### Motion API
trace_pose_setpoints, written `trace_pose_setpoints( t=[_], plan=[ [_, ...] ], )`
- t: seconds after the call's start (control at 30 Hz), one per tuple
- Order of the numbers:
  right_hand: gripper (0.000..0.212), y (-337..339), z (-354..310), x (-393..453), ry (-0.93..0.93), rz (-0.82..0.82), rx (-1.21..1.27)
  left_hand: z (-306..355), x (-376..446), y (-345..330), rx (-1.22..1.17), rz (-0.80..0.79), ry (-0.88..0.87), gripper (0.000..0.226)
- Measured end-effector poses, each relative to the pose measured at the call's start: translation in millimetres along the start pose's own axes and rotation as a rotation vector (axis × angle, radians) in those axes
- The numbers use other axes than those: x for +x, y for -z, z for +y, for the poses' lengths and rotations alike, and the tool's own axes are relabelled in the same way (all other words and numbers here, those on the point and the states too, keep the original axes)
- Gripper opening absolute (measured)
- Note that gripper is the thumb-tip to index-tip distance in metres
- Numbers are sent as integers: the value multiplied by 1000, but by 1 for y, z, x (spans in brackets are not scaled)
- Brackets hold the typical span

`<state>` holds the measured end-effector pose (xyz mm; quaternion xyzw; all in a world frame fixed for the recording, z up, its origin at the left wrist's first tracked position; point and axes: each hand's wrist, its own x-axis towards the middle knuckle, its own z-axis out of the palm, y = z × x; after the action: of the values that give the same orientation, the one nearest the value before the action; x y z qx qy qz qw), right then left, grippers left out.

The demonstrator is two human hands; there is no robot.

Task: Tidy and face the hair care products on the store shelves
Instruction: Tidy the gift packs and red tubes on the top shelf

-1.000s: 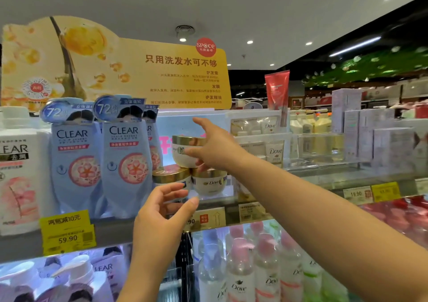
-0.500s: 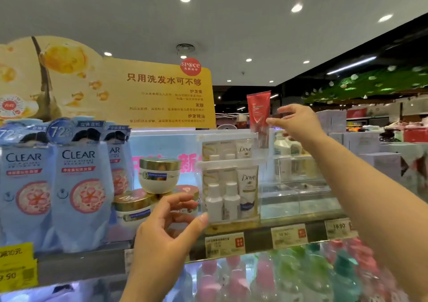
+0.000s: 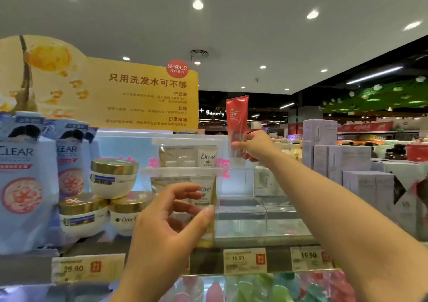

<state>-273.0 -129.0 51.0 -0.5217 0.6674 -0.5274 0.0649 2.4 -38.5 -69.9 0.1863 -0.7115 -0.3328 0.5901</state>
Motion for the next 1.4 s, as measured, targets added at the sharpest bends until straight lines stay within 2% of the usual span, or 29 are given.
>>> trace_pose_setpoints(
  t=[0.17,0.37,0.5,0.57,0.7,0.83,0.93,1.03,1.1,1.2,1.3,1.4],
  plan=[
    [13,2,1,-5,66,68,86,1,8,-23,73,26,-42,40],
    [17,33,-22,-55,186,167,315,3,16,-37,11,47,-46,37],
    [20,64,-26,-111,215,101,355,9,28,-52,-86,40,-43,25],
    [18,75,-20,-143,195,78,354,14,35,-64,-170,19,-28,26],
    [22,94,0,-201,119,89,364,27,37,-98,-312,-140,-1,38],
    [40,110,28,-254,41,161,350,29,11,-137,-373,-353,-2,24],
    [39,125,47,-287,-25,234,345,27,-9,-167,-421,-413,59,42],
    [40,145,67,-314,-79,319,305,33,-26,-199,-483,-519,96,16],
    [36,161,81,-331,-88,346,251,39,-37,-224,-499,-588,91,16],
    [22,192,98,-350,-98,386,204,49,-52,-264,-494,-611,95,19],
    [22,231,114,-361,-147,416,147,60,-65,-310,-455,-610,49,16],
    [25,275,134,-361,-145,402,51,72,-72,-356,-392,-572,-9,24]
  ],
)
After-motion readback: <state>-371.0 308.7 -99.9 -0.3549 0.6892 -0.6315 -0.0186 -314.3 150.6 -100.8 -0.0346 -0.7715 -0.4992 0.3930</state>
